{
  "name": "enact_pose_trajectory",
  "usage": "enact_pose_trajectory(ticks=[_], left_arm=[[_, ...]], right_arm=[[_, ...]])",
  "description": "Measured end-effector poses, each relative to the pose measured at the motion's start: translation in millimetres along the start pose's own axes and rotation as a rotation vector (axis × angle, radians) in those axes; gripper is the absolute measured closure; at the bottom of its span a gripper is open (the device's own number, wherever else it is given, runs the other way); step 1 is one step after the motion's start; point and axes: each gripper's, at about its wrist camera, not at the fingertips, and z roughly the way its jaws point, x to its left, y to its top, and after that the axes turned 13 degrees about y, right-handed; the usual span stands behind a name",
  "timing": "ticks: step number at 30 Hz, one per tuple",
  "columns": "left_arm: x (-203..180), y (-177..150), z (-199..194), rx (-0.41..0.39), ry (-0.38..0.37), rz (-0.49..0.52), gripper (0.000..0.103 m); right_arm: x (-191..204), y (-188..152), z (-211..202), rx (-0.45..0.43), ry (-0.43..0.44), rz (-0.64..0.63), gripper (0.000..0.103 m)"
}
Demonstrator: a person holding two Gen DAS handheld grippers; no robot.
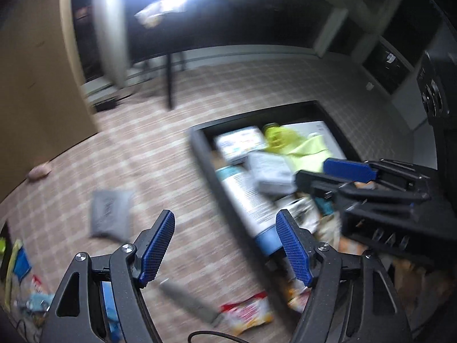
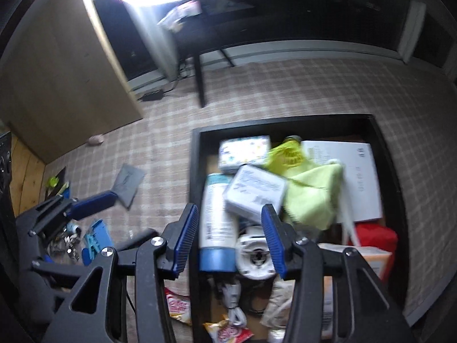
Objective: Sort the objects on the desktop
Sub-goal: 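Return the right tool to the table toward the blue clothespin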
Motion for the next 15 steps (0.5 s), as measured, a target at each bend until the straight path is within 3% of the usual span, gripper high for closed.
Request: enact_pose_trajectory(ticks=[7, 15], left_arm=[[100, -47, -2, 0.057, 0.106, -0.157, 0.032], [206, -114, -12, 0.113, 0.209, -0.38, 0.032]], right_arm=[[40, -6, 29, 0.037, 0.064, -0.101, 0.057], [84, -13, 60, 0.143, 0.147, -0.177, 0.057]])
